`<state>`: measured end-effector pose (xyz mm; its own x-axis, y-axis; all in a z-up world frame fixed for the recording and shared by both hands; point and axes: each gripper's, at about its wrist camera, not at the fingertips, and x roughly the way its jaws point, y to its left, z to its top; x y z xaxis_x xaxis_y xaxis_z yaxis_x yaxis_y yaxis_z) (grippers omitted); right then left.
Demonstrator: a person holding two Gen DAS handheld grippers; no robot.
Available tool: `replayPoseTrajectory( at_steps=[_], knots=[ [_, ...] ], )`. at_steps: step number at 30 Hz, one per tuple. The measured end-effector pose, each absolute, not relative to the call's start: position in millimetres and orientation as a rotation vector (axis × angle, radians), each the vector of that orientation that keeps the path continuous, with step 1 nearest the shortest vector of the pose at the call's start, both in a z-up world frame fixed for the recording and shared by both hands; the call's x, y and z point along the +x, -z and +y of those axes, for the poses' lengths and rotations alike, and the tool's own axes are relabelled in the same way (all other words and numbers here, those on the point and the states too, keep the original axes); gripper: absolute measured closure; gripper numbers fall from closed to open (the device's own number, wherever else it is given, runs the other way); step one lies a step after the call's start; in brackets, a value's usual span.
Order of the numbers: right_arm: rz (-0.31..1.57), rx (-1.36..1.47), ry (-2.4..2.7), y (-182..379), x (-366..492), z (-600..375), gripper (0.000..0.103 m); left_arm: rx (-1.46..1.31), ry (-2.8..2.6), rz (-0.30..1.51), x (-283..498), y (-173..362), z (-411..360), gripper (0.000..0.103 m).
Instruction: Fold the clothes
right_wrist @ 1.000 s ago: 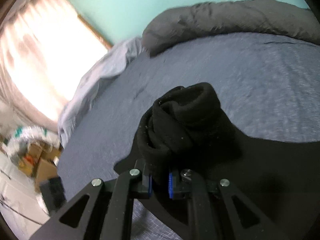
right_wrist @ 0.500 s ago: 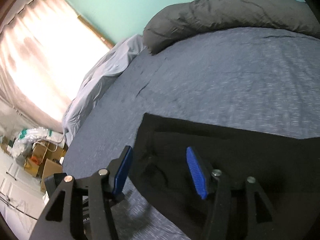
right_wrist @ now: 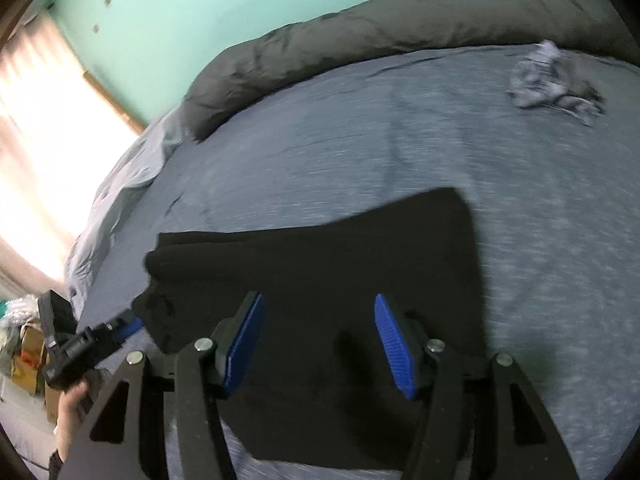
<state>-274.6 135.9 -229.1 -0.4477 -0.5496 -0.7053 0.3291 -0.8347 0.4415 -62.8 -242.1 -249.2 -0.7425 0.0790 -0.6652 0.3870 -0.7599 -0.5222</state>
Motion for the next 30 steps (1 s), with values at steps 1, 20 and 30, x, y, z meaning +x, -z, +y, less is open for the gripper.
replayPoseTrajectory(
  at_steps=[1, 20, 30],
  knots=[
    [-0.336, 1.240, 2.290, 230.9, -274.9, 144.9, 0.044, 1.041, 2.589, 0.984, -66.8, 249.8, -242.0, 0.032],
    [-0.392, 1.256, 2.308, 245.9, -276.8, 177.4, 0.044, 1.071, 2.554, 1.003, -86.9, 266.6, -235.9, 0.033],
    [-0.408, 1.268, 2.306, 250.3, -275.4, 177.8, 0.044, 1.086, 2.548, 1.018, -87.7, 265.6, -233.3, 0.033]
  ],
)
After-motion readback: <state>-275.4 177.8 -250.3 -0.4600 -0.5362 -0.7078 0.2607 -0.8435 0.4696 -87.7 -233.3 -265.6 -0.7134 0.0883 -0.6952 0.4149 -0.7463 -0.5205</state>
